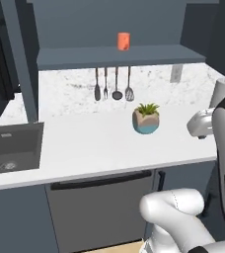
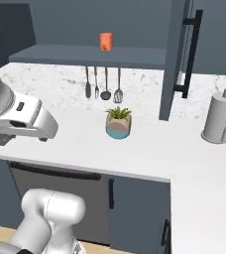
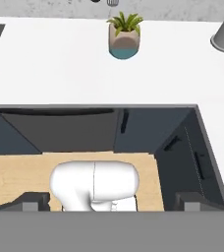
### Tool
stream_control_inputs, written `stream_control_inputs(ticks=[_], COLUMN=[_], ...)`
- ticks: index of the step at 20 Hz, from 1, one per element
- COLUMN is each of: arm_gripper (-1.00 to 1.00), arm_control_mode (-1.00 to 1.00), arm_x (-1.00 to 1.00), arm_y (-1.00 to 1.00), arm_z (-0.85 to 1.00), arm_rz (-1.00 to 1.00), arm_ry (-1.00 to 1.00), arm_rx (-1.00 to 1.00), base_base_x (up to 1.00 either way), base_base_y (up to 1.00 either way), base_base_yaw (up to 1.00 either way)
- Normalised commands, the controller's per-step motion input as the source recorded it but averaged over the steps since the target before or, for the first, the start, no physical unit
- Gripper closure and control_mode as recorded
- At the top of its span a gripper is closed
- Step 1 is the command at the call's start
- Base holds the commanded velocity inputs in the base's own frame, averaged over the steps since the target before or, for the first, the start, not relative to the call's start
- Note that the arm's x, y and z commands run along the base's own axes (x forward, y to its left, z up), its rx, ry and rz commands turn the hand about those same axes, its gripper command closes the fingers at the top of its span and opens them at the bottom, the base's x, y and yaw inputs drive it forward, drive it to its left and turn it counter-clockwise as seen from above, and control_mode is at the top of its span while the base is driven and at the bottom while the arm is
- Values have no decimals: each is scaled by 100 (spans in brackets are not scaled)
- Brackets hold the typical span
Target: Gather all objects into one cabinet and sort the glasses and bowls to opposite sides.
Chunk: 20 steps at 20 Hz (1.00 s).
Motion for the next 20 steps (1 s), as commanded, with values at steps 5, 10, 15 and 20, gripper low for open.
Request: stream_control_inputs(ticks=[5,10,15,20], arm_gripper=[-100,-100,-100,-100], arm_control_mode=[100,100,100,100], arm_x=[0,0,0,0], arm_y=[0,0,0,0], arm_z=[0,0,0,0], arm_rz=[0,0,0,0], arm_ry=[0,0,0,0], arm_rx=[0,0,0,0], base_base_x=[65,58,43,9], base_base_y=[14,33,35,7], base_base_yaw=[0,0,-2,0])
